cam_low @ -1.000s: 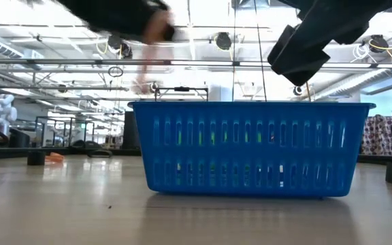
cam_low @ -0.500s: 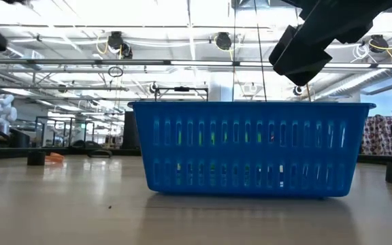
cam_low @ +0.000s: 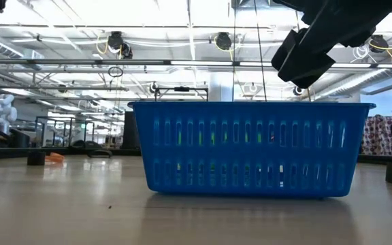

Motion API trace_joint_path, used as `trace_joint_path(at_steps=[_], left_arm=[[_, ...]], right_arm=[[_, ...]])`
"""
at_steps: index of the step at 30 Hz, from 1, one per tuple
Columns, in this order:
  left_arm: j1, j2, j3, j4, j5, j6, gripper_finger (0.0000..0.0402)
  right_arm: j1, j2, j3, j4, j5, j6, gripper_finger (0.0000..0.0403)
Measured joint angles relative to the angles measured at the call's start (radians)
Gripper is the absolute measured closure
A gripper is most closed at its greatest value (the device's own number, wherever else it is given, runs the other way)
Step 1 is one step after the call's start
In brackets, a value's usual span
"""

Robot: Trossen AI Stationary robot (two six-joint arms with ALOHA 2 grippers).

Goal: Sort rubber bands into baskets
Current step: Put the orange rubberband into the red bin

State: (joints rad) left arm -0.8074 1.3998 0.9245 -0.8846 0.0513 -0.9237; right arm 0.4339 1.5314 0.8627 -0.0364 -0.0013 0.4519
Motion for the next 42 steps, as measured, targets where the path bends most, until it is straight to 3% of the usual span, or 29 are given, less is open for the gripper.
trace_joint_path(at_steps=[10,16,22,27,32,35,38,42], left_arm=[[0.008,0.001,0.000,-0.128,0.017,-0.119,0.0379],[0.008,0.001,0.000,-0.132,0.046,-0.178,0.0321],[0.027,0.001,0.000,-0.122,0.090,-0.163,0.0266],[0.070,0.001,0.000,-0.117,0.207,-0.170,0.0260],[0.104,-0.003,0.042,-0.122,0.213,-0.081,0.0262],[0.135,-0.024,0.084,-0.134,0.124,0.028,0.0263],[0.192,-0.054,0.106,-0.171,-0.086,0.168,0.0263],[0.358,-0.064,0.080,-0.277,-0.137,0.310,0.0263]], right_arm=[[0.000,0.000,0.000,0.000,0.000,0.000,0.0227],[0.000,0.000,0.000,-0.002,0.000,0.000,0.0227],[-0.004,0.000,0.000,-0.009,0.000,-0.036,0.0227],[-0.030,0.000,0.000,-0.011,0.000,-0.049,0.0227],[-0.055,-0.004,0.000,-0.054,0.000,-0.051,0.0227],[-0.068,-0.028,0.000,-0.125,-0.006,-0.051,0.0227],[-0.082,-0.068,0.000,-0.191,0.000,-0.067,0.0227],[-0.098,-0.128,0.000,-0.238,0.004,-0.082,0.0227]])
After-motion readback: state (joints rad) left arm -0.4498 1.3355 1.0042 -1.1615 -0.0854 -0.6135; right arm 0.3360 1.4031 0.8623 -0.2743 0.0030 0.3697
